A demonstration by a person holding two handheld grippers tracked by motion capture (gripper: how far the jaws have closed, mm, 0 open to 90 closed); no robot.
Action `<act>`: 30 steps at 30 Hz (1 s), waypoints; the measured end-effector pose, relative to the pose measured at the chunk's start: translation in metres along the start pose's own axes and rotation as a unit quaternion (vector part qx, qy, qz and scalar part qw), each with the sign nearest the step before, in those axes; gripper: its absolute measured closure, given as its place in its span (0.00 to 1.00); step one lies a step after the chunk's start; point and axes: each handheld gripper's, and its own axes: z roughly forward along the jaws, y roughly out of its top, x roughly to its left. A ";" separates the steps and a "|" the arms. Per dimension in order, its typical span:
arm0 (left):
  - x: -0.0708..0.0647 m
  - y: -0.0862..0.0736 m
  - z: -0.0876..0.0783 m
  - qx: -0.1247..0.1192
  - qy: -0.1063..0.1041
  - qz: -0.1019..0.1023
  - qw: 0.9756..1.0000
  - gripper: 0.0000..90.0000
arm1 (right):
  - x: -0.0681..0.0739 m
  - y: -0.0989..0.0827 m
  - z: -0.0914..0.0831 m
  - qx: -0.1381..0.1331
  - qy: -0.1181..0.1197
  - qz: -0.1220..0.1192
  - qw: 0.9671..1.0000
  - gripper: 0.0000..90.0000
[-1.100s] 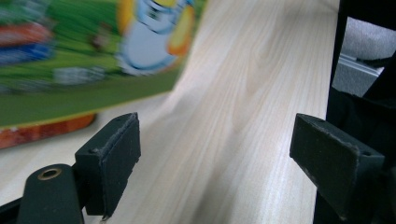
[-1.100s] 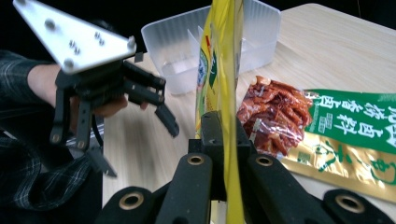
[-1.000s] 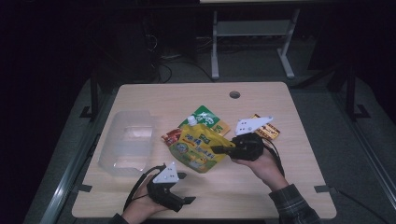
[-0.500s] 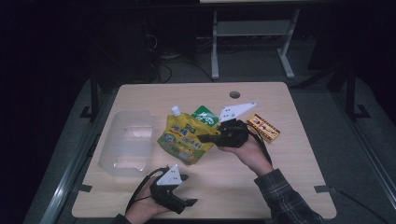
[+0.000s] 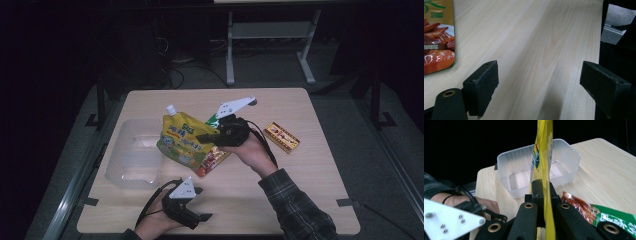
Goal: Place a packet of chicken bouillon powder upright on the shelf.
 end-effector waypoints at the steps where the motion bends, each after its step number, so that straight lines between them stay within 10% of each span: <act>1: 0.000 0.000 0.000 0.001 0.000 0.000 1.000 0.16 | 0.000 0.002 0.002 0.000 0.002 0.000 1.000 1.00; 30: -0.004 -0.002 0.002 0.004 -0.011 0.010 1.000 0.16 | 0.016 0.056 0.082 0.012 0.041 -0.008 0.999 1.00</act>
